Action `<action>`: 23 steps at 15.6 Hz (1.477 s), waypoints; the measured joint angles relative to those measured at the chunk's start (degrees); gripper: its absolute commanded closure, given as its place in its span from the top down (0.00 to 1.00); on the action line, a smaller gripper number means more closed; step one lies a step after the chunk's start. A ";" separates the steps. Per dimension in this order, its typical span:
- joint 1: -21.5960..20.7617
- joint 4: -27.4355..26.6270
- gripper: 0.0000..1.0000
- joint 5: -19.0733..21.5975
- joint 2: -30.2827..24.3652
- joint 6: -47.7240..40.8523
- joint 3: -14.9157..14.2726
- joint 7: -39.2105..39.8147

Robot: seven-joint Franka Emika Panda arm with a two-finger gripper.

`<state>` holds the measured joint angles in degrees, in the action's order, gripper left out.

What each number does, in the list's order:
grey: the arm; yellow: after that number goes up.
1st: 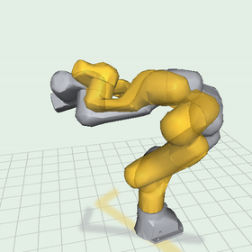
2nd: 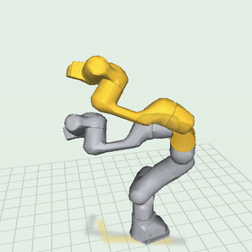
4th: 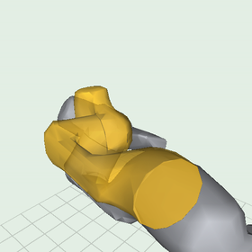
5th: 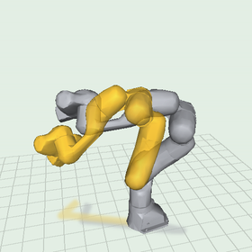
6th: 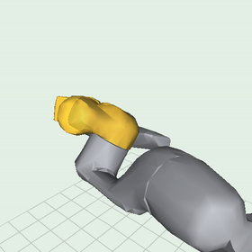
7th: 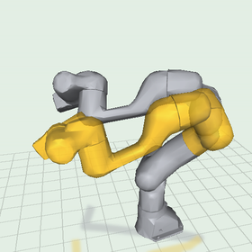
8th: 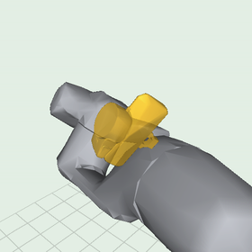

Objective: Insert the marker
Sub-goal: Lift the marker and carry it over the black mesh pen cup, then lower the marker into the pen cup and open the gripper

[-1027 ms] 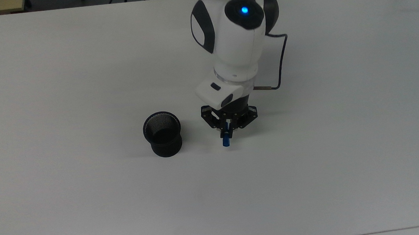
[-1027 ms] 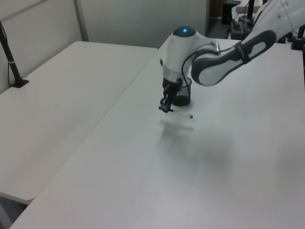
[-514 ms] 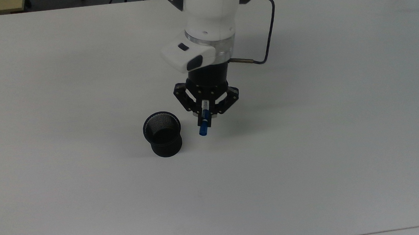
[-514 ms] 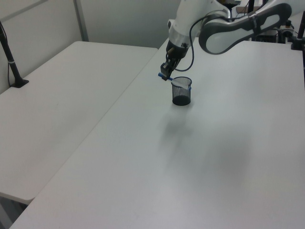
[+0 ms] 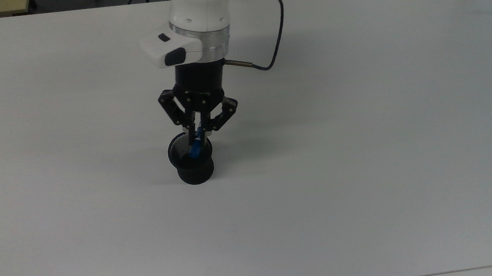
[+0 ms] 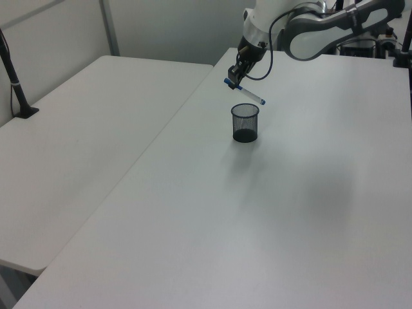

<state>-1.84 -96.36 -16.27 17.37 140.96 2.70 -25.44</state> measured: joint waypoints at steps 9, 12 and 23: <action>3.89 -2.13 0.12 -2.68 3.93 13.93 0.04 -0.27; 3.89 -2.14 0.15 -5.25 5.03 15.66 0.10 -2.24; 3.88 -1.85 1.00 -13.23 6.96 16.36 0.15 -9.30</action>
<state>2.04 -98.21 -29.50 24.32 157.33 2.85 -34.74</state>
